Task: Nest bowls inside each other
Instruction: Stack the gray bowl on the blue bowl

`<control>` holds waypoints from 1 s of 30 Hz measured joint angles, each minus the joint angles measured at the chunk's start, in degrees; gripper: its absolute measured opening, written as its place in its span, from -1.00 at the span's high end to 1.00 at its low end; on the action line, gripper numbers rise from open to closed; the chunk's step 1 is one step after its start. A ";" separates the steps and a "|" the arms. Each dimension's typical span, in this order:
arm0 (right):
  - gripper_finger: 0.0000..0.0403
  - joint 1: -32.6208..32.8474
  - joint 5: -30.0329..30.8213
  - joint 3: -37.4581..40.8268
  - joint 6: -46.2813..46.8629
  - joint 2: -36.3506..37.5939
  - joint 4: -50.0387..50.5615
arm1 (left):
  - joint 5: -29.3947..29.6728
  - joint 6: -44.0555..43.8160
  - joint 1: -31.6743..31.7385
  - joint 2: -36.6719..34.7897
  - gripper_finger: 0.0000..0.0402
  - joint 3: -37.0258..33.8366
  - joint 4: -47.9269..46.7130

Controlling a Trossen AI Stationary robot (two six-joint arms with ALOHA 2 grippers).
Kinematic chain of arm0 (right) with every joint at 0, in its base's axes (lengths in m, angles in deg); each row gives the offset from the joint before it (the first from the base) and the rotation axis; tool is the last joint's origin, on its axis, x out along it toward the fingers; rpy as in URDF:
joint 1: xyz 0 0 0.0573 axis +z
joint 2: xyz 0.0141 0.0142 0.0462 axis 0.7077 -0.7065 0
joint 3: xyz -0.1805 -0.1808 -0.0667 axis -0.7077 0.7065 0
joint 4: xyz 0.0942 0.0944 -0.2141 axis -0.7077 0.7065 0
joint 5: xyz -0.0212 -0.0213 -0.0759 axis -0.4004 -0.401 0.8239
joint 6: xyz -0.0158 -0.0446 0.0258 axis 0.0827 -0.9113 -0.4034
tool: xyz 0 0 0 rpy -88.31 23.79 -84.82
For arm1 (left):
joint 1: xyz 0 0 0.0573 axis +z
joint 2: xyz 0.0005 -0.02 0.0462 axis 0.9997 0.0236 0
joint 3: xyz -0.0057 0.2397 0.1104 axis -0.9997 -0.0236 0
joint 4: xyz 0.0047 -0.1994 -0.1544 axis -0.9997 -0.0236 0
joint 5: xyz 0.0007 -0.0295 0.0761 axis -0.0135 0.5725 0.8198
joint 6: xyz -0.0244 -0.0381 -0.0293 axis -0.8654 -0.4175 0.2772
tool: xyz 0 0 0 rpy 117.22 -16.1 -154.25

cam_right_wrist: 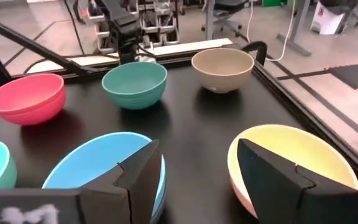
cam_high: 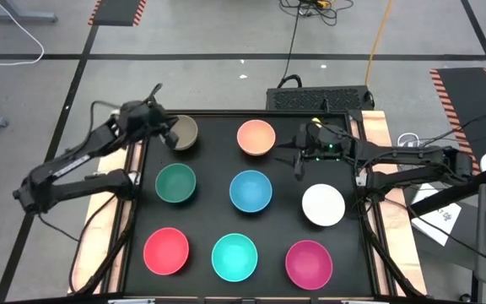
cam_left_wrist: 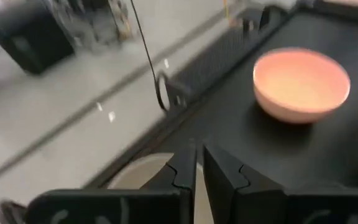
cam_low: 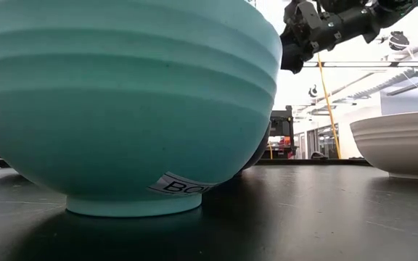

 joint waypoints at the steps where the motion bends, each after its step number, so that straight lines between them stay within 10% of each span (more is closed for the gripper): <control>1: -0.02 0.00 -0.01 0.40 0.03 0.23 0.39 | -1.71 0.04 1.70 2.06 0.85 0.54 -0.56; 9: -0.02 0.02 -0.06 1.33 1.03 2.21 3.86 | -15.07 2.45 11.54 11.92 0.84 5.98 -8.38; 18: -0.02 -0.11 2.34 1.33 2.83 2.73 4.14 | -14.10 6.73 10.07 19.10 0.84 15.95 -26.01; 30: -0.02 -0.55 2.97 1.33 4.49 2.73 4.14 | -10.36 8.81 7.46 29.51 0.84 15.92 -26.95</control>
